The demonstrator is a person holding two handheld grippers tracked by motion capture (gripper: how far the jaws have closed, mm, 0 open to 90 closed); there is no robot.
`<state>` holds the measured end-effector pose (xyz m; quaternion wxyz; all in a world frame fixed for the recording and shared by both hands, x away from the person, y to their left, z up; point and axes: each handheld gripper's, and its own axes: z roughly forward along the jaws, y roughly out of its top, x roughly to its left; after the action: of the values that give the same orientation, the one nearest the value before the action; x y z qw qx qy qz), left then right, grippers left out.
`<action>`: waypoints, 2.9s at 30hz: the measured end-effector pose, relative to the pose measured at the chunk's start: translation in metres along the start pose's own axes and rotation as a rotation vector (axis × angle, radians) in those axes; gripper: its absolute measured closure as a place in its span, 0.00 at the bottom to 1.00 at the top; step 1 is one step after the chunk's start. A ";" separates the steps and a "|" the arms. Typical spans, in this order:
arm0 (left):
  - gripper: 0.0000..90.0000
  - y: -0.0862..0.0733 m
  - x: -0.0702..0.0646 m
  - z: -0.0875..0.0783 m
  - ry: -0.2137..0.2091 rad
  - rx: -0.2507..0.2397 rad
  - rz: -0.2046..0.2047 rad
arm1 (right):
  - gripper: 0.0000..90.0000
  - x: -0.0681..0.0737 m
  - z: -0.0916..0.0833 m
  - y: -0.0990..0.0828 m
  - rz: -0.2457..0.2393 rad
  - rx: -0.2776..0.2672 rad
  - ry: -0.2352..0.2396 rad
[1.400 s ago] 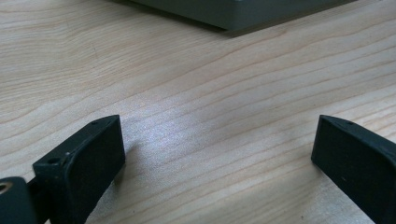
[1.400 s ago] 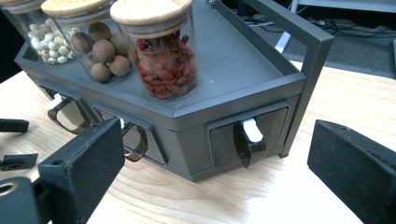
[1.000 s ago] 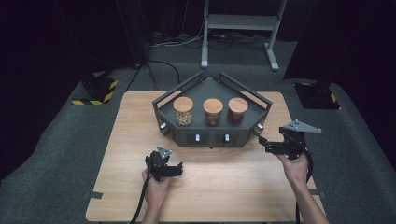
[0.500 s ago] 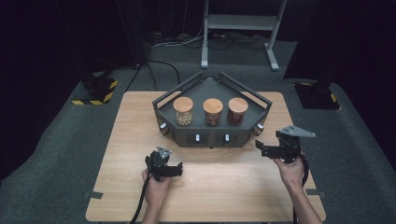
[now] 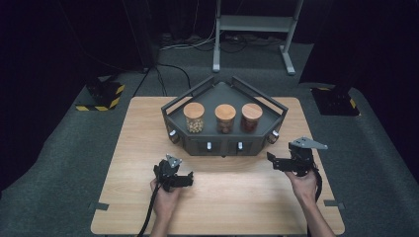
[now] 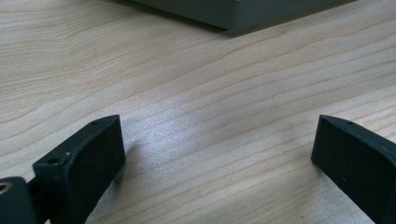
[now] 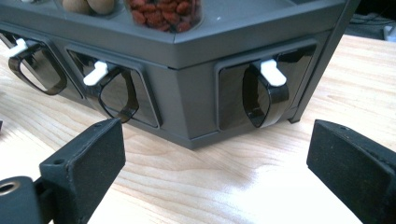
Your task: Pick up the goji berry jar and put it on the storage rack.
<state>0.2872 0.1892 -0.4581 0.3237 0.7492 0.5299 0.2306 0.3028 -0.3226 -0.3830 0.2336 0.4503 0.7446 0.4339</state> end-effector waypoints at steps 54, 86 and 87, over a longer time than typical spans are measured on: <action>0.03 0.000 0.000 0.000 0.001 0.000 0.001 | 0.05 0.021 0.030 -0.031 -0.046 0.103 -0.046; 0.03 0.000 0.000 0.000 0.001 0.000 0.001 | 0.04 0.042 0.070 -0.029 -0.111 0.257 -0.069; 0.03 0.000 0.000 0.000 0.001 0.000 0.001 | 0.04 0.042 0.070 -0.029 -0.109 0.258 -0.069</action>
<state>0.2871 0.1890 -0.4581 0.3234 0.7492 0.5297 0.2312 0.3208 -0.2617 -0.4424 0.2224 0.4501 0.8090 0.3056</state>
